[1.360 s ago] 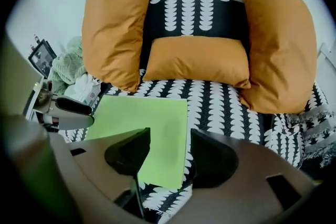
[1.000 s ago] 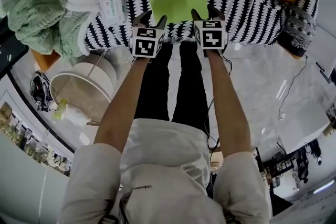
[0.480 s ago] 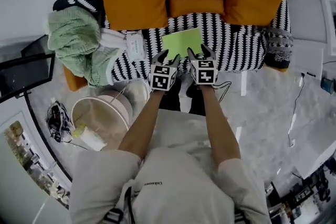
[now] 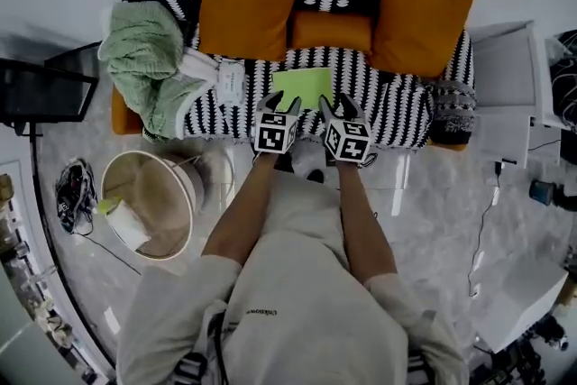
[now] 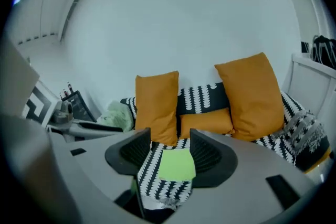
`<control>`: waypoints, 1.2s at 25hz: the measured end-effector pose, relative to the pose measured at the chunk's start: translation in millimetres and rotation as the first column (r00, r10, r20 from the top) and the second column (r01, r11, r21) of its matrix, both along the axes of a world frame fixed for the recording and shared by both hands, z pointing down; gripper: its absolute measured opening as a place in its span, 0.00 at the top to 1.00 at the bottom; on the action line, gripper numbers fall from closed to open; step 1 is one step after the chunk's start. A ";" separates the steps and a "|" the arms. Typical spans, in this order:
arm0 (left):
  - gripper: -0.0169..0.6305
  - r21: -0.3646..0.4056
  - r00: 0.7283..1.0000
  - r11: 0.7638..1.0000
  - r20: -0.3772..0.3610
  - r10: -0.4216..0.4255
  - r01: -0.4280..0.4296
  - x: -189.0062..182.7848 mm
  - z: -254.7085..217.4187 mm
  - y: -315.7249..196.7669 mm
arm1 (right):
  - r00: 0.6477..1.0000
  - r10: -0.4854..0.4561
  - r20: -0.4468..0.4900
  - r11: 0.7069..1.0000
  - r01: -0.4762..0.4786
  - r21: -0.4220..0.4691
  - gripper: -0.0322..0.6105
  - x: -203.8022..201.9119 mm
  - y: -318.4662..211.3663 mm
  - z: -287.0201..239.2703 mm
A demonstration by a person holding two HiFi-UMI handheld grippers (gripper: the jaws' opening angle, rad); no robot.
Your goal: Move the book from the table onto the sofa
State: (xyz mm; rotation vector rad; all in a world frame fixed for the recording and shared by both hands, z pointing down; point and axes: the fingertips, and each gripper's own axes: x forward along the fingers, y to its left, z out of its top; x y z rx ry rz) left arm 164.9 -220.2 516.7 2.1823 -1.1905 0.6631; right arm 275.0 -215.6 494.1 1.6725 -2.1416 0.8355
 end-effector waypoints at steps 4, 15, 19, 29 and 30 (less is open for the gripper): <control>0.73 0.007 0.999 0.999 -0.014 -0.031 0.031 12.6 -7.2 20.8 | 0.997 -0.060 -0.049 0.997 0.062 0.041 0.61 15.5 28.7 -15.4; 0.73 0.076 0.999 0.997 0.000 -0.033 0.033 34.0 -26.1 103.8 | 0.990 -0.137 -0.045 0.988 0.140 0.068 0.63 44.7 108.3 -25.8; 0.76 0.089 0.997 0.993 0.011 -0.080 0.079 14.2 -25.1 119.4 | 0.986 -0.163 -0.048 0.981 0.167 0.102 0.65 36.4 121.5 -32.2; 0.94 0.090 0.992 0.989 0.026 -0.123 0.120 8.8 -22.0 158.5 | 0.983 -0.181 -0.014 0.977 0.182 0.111 0.88 42.1 149.9 -31.8; 0.95 0.093 0.992 0.988 0.022 -0.123 0.120 8.5 -23.0 160.4 | 0.984 -0.180 -0.015 0.978 0.180 0.107 0.90 42.3 151.6 -30.7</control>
